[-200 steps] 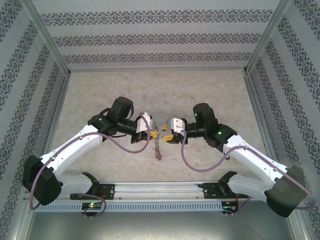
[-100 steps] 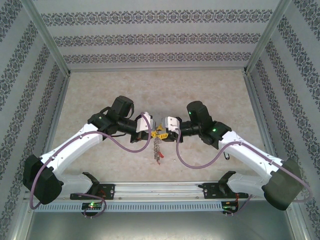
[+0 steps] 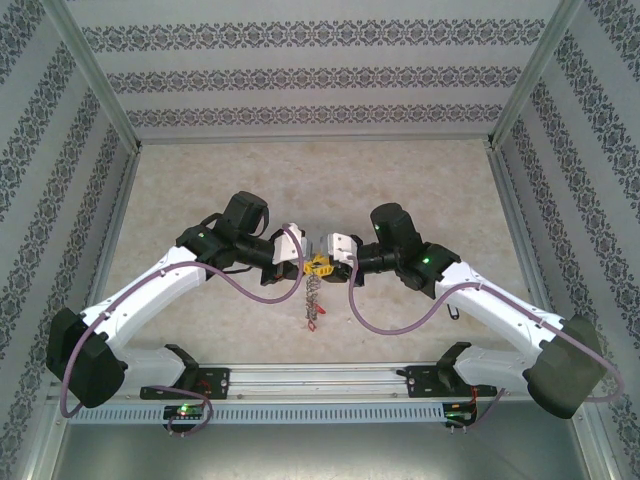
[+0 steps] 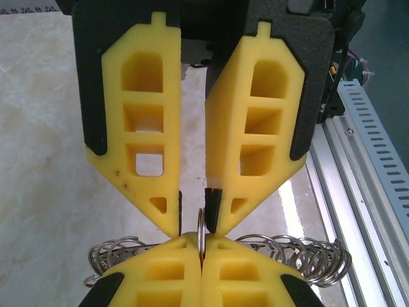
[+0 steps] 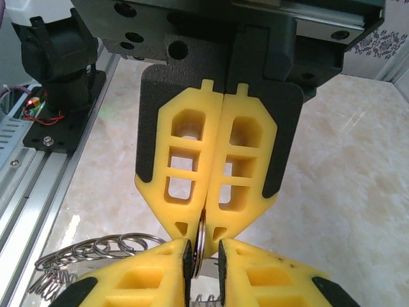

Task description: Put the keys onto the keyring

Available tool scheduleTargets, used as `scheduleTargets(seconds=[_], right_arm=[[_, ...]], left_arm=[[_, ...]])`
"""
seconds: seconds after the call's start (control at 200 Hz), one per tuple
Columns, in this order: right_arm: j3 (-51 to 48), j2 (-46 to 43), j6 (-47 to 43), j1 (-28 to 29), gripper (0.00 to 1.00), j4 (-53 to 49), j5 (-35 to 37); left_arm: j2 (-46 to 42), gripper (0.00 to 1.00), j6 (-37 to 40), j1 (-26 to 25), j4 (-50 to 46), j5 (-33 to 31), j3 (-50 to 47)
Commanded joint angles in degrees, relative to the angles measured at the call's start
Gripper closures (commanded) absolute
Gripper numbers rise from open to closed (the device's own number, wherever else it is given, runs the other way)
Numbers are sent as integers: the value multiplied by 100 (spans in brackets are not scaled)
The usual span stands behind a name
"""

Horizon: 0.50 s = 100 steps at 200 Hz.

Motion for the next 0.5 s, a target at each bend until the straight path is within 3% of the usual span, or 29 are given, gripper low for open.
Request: scheduleTargets(seconds=[0.0,0.27,0.495], right_arm=[[-30,21,58,48,80,29,54],[-114,38,102,43,85,51,107],[-153,55,220,25,82,149,76]], left_arm=[[-47,100,-56,34,-5,71,188],[-87,100,-160,25,110,2,159],[-88,100,-164,16,119,-32,160]])
